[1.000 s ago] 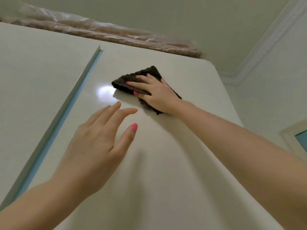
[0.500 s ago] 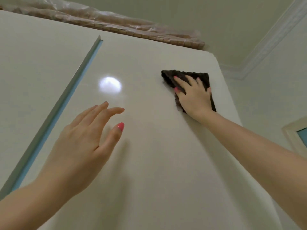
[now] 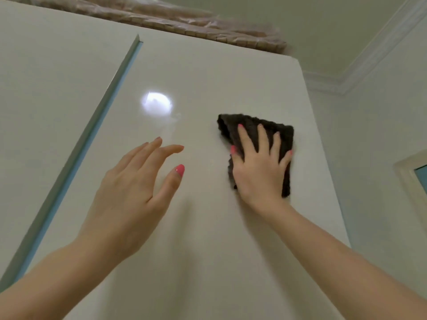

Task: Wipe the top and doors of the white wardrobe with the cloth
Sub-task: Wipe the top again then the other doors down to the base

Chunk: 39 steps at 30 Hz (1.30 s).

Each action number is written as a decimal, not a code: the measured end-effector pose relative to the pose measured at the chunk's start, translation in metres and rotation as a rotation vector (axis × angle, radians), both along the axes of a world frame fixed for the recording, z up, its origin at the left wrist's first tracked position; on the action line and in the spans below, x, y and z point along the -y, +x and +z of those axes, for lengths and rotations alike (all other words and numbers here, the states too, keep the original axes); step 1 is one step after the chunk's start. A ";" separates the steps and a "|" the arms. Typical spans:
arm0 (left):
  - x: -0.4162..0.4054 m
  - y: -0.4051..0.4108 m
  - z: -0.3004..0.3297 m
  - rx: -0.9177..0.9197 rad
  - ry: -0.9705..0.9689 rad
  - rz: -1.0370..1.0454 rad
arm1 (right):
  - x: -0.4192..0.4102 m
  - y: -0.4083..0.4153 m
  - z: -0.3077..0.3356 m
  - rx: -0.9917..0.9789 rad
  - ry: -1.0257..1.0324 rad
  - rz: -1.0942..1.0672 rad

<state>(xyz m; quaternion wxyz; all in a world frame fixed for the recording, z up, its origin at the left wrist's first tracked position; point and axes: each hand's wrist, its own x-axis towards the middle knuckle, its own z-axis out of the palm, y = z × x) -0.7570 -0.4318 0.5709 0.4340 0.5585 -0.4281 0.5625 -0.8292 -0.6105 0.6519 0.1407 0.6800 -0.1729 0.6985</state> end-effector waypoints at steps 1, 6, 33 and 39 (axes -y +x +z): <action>0.001 -0.002 -0.003 -0.003 -0.001 -0.002 | -0.004 0.003 -0.024 -0.101 -0.159 -0.005; 0.004 -0.007 -0.024 -0.017 0.042 -0.015 | 0.021 -0.030 -0.052 -0.513 -0.637 -0.136; -0.108 0.023 -0.036 0.050 0.088 0.101 | -0.074 0.045 0.085 -0.141 0.040 -0.004; -0.111 0.027 -0.038 -0.004 0.047 0.041 | -0.137 0.098 0.006 -0.536 -0.484 0.180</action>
